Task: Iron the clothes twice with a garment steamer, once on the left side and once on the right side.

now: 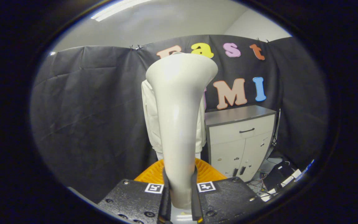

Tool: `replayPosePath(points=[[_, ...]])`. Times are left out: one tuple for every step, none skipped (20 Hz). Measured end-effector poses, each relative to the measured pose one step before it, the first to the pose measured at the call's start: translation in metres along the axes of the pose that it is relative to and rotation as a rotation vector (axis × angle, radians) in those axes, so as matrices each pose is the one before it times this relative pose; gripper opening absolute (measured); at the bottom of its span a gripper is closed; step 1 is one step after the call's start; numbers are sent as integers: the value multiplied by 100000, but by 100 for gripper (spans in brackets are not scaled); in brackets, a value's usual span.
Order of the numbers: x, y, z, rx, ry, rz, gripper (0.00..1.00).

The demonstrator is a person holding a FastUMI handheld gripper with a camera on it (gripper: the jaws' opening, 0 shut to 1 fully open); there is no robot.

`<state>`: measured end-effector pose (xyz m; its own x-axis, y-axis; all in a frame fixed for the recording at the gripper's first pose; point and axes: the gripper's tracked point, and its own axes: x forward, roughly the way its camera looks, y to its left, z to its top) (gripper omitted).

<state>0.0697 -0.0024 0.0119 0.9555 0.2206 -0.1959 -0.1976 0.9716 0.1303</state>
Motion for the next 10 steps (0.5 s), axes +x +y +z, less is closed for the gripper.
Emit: replayPosePath(points=[[-459,-271,428,-148,-925,1589,25],[-689,-403,204,-149,-620,1141,25],[-679,-662,333,-429,-449,646,25],[-519,-524,189,-379,105,596,25],[-528,-394,116,-426,-436,838,25],[-404,-407,-34,20,718,693,25],[-559,-385,133,204,-486,759,25],[-640,-523,-6,192,234,342,25],[-534,-348,11,-101,-210,52,25],[-958,-668,216,-157,-23,31,25]])
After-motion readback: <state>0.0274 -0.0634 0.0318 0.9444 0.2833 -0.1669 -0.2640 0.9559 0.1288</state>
